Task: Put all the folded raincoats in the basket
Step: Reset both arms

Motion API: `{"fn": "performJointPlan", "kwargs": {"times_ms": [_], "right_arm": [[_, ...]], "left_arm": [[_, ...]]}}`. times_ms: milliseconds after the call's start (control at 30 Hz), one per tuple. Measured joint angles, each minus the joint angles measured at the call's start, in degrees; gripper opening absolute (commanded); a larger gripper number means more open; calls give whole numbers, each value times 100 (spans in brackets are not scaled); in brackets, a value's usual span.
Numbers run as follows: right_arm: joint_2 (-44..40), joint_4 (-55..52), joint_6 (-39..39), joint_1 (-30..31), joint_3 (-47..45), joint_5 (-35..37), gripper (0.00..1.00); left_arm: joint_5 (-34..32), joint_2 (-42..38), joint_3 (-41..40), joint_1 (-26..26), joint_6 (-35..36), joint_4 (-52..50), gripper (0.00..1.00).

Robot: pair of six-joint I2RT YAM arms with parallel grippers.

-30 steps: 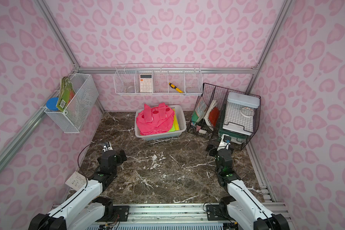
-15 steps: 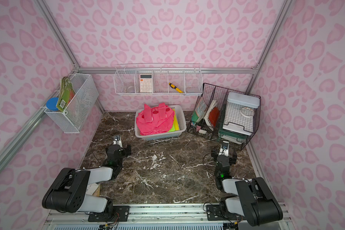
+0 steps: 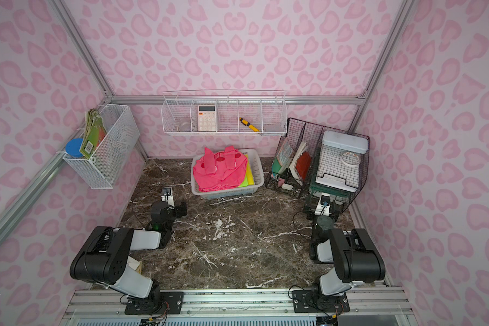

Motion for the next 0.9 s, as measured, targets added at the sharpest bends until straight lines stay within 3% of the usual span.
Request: {"fn": "performJointPlan", "kwargs": {"times_ms": [900], "right_arm": [[160,4,-31,120,-13,9,100]], "left_arm": [[24,0,-2,11,-2,-129,99]]}}
